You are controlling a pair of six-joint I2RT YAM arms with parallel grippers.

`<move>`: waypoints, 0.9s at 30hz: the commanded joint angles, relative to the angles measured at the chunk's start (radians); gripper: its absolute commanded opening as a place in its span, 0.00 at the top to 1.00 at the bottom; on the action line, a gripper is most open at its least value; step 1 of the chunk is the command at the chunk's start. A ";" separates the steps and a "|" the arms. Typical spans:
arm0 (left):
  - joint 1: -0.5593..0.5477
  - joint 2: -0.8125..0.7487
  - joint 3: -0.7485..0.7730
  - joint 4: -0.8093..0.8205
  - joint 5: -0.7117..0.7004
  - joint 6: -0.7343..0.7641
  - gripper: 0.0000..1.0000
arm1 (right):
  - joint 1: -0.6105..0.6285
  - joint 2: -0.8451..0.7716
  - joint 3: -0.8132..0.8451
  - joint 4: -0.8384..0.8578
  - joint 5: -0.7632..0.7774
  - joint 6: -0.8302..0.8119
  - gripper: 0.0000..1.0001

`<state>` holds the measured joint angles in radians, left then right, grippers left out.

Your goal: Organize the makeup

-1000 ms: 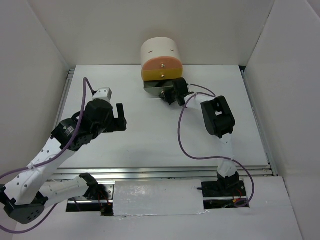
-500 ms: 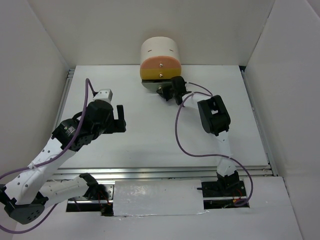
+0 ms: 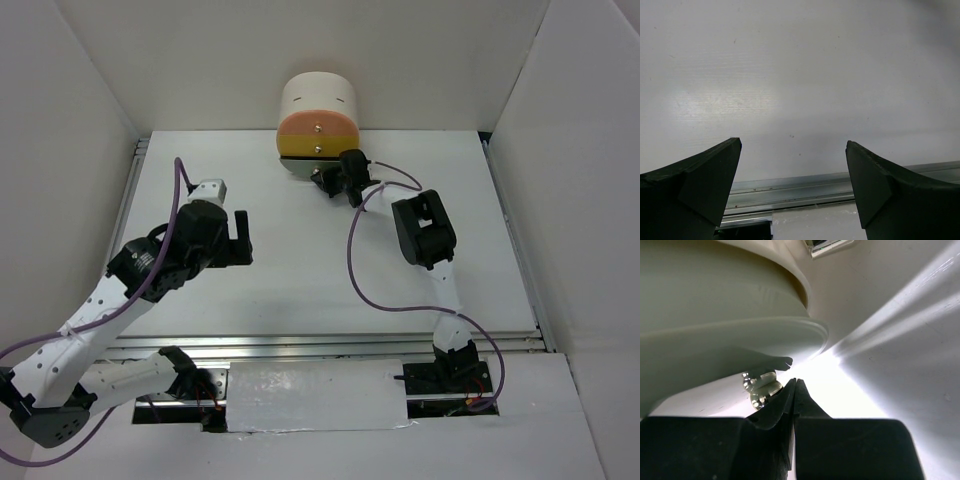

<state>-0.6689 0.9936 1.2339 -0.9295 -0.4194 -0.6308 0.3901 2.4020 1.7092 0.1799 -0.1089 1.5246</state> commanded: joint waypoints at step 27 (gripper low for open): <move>0.003 -0.029 -0.040 0.047 0.004 0.000 0.01 | -0.074 -0.084 -0.014 0.107 0.012 -0.084 1.00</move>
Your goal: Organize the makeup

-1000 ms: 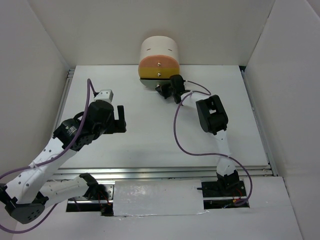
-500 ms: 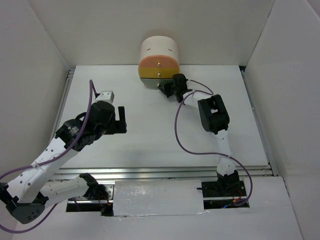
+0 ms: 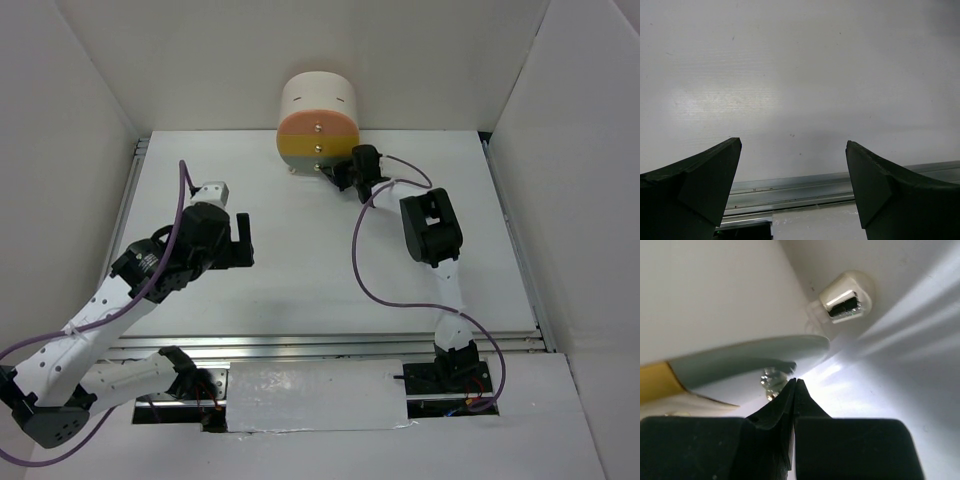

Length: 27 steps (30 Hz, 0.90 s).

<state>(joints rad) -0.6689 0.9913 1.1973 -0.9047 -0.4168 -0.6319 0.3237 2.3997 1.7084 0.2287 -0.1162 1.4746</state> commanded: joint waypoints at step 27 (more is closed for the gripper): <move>0.310 0.399 0.498 0.093 -0.172 0.221 0.01 | -0.083 -1.153 -0.145 -1.058 0.216 -0.887 0.00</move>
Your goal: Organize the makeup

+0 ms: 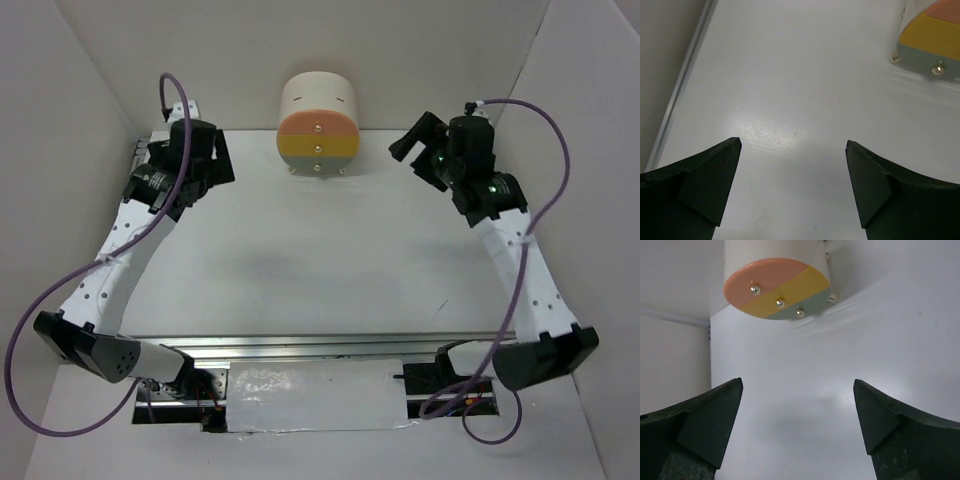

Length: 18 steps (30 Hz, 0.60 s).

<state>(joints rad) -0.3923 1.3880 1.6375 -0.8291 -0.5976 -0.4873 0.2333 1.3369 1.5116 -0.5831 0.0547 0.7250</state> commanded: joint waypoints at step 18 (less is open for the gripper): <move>0.036 -0.443 -0.361 0.001 0.004 -0.142 0.01 | 0.017 -0.556 0.168 -0.511 0.217 -0.282 0.00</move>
<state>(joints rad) -0.3519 0.9718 1.2514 -0.8436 -0.5655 -0.5804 0.2424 0.7597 1.6630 -1.0431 0.2150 0.4736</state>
